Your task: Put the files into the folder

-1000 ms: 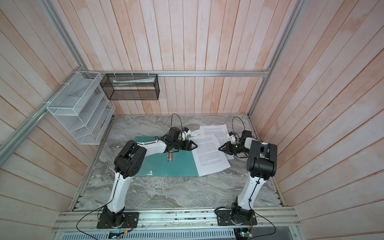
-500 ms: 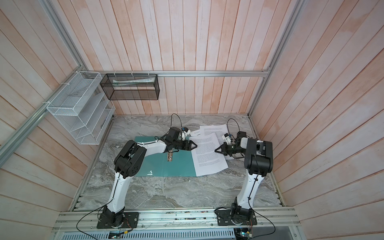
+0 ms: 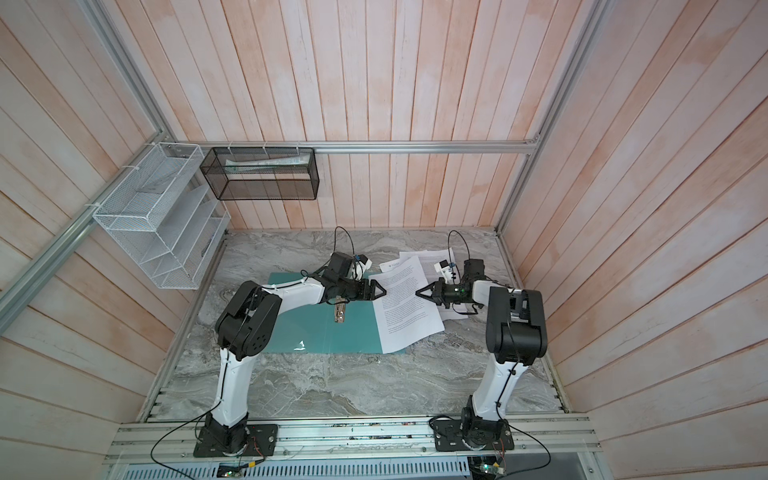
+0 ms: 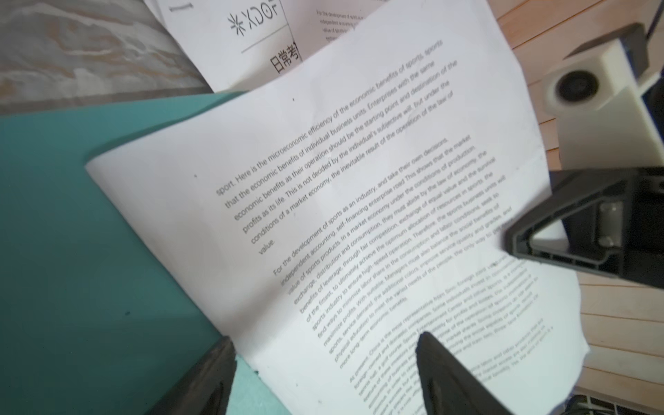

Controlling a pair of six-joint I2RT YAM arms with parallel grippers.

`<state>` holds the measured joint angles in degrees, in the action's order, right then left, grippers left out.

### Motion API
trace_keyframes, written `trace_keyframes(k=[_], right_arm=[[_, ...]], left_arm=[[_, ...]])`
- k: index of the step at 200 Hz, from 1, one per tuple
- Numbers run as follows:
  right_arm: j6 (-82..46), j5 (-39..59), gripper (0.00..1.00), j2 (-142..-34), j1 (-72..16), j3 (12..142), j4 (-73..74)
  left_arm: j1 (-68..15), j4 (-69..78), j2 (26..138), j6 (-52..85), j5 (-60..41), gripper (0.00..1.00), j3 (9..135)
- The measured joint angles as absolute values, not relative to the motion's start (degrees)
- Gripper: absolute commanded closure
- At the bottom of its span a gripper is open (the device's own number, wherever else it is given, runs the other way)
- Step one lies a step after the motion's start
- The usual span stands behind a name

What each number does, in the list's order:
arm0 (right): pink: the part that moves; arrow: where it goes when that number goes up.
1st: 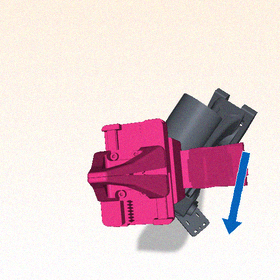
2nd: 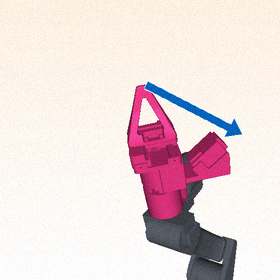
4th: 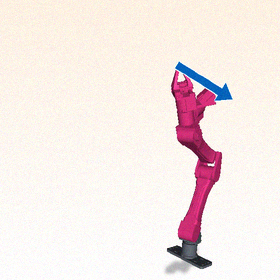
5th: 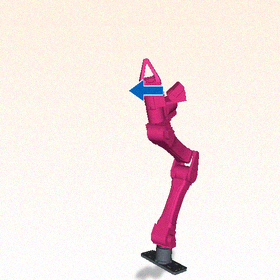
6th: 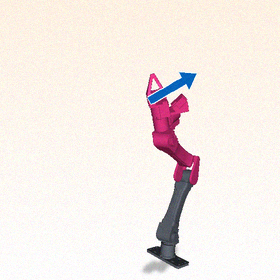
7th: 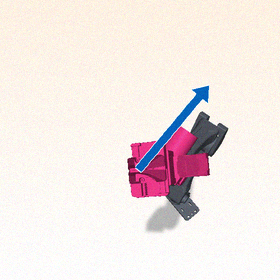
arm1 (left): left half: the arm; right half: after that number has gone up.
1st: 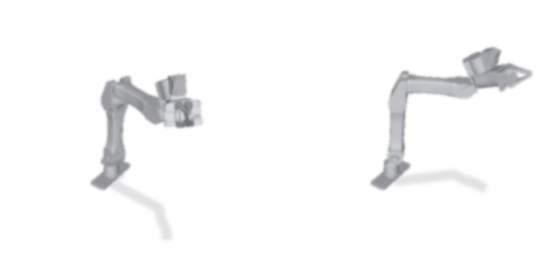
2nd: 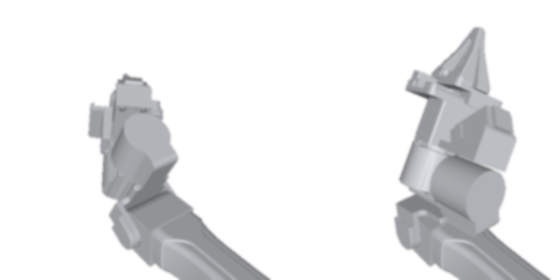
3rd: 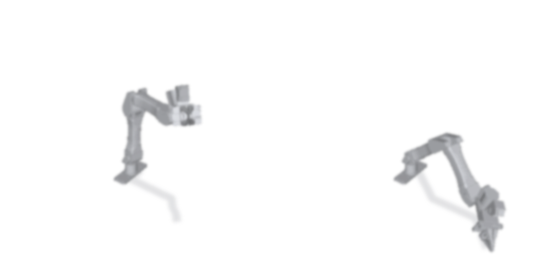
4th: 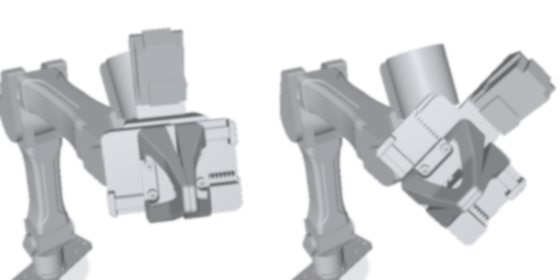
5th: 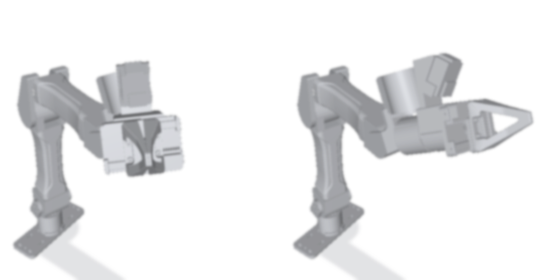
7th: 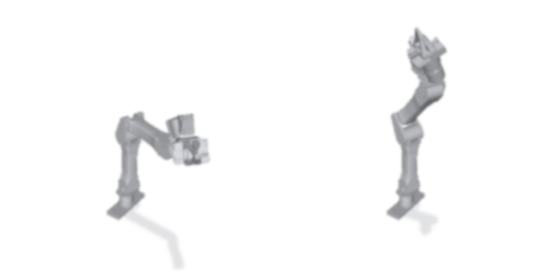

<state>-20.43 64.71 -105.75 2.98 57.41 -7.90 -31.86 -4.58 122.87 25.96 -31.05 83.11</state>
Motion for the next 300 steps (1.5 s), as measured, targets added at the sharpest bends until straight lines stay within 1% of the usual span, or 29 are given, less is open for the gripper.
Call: trace_keyframes(k=[21,53,73,93,123,148,183,220,252,300], right_arm=[[-29.5,63.9,1.0,-99.8,1.3,50.2,2.8],[-43.0,59.4,1.0,-91.7,-1.8,39.8,20.2],[-49.0,56.5,1.0,-90.7,-5.3,37.8,26.8],[-53.2,53.0,1.0,-91.2,-10.2,37.5,32.4],[-57.4,49.5,1.0,-93.3,-14.7,38.3,36.3],[-62.3,48.3,1.0,-93.9,-17.0,40.7,38.7],[-66.7,46.4,1.0,-93.6,-21.0,48.1,40.9],[-67.7,43.3,1.0,-93.7,-24.7,55.2,40.3],[-67.0,40.7,1.0,-98.3,-26.5,61.3,40.1],[-65.2,35.0,1.0,-108.8,-27.8,64.1,37.3]], left_arm=[[-31.8,-6.3,118.7,26.5,-30.0,0.12,82.7],[-31.6,-8.2,109.1,26.6,-27.5,0.1,78.9],[-30.6,-10.2,103.7,26.6,-25.5,0.1,76.2],[-27.6,-12.1,97.9,26.8,-23.4,0.1,71.2],[-22.7,-14.3,88.3,27.4,-20.5,0.1,62.1],[-22.2,-16.2,80.6,27.7,-18.2,0.1,56.9],[-21.2,-17.2,72.9,28.8,-15.9,0.1,51.7],[-17.0,-16.4,66.2,31.2,-15.8,0.1,44.2],[-12.8,-13.9,64.9,32.6,-16.9,0.1,40.9],[-5.3,-9.4,66.8,33.3,-19.3,0.1,38.0]])
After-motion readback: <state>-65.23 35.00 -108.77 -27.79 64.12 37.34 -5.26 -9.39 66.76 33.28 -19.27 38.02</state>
